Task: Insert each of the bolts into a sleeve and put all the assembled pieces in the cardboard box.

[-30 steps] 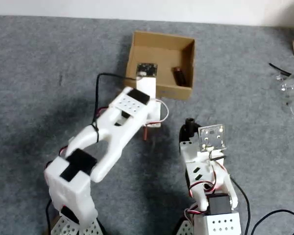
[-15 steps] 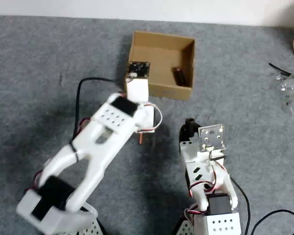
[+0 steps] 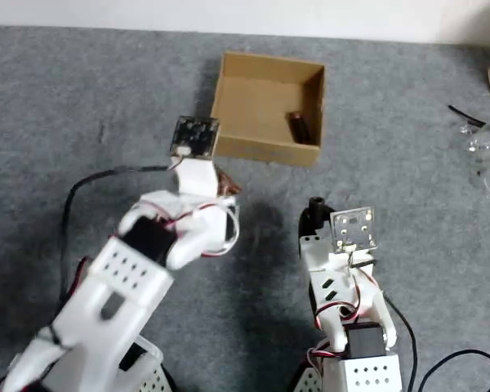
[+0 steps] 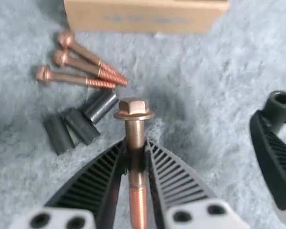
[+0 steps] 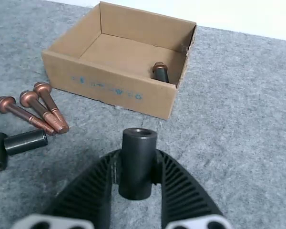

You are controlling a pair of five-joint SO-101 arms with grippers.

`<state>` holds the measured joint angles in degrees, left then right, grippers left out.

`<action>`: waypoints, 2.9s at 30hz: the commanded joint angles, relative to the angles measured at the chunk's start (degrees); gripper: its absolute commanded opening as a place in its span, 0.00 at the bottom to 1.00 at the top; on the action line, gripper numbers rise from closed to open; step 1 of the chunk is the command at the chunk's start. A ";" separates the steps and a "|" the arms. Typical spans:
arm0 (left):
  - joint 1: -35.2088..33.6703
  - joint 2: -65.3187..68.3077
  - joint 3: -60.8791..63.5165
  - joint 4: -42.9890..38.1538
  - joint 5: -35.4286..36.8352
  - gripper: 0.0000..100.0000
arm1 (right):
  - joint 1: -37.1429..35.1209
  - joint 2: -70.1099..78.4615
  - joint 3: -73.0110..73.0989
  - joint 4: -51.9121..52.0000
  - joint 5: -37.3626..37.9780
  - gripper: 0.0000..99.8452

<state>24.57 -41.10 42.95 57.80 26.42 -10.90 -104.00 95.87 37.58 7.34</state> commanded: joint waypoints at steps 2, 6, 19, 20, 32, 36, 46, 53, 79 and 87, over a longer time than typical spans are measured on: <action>-0.92 -12.70 6.29 -5.89 -0.53 0.00 | 0.57 -1.19 5.41 -3.56 0.00 0.00; -4.62 -21.14 11.38 -10.11 -0.53 0.00 | 0.48 -1.19 5.49 -4.70 -0.26 0.00; -14.81 -50.77 26.86 -17.41 0.00 0.01 | 0.40 -1.19 5.49 -4.79 -0.18 0.00; -15.60 -53.41 27.91 -17.41 0.00 0.01 | 0.40 -1.19 5.49 -4.88 -0.26 0.00; -18.59 -62.55 41.10 -34.99 5.10 0.01 | -5.23 -0.75 5.49 -4.79 -0.09 0.00; -19.03 -62.55 44.88 -43.16 8.88 0.01 | -7.69 -1.19 5.49 -6.11 0.00 0.00; -10.77 -62.55 45.14 -46.42 8.79 0.01 | -24.66 -1.19 5.41 -10.77 5.63 0.00; -10.51 -62.55 45.23 -46.42 8.97 0.01 | -27.91 -1.19 5.49 -13.32 16.44 0.00; 2.59 -62.55 48.75 -41.14 8.79 0.01 | -25.45 -1.19 5.49 -13.41 16.44 0.00; -1.63 -62.20 49.63 -45.63 9.23 0.01 | -25.63 -1.19 5.49 -13.41 16.35 0.00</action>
<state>24.75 -103.60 91.91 16.40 35.47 -37.01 -104.00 95.96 26.33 22.90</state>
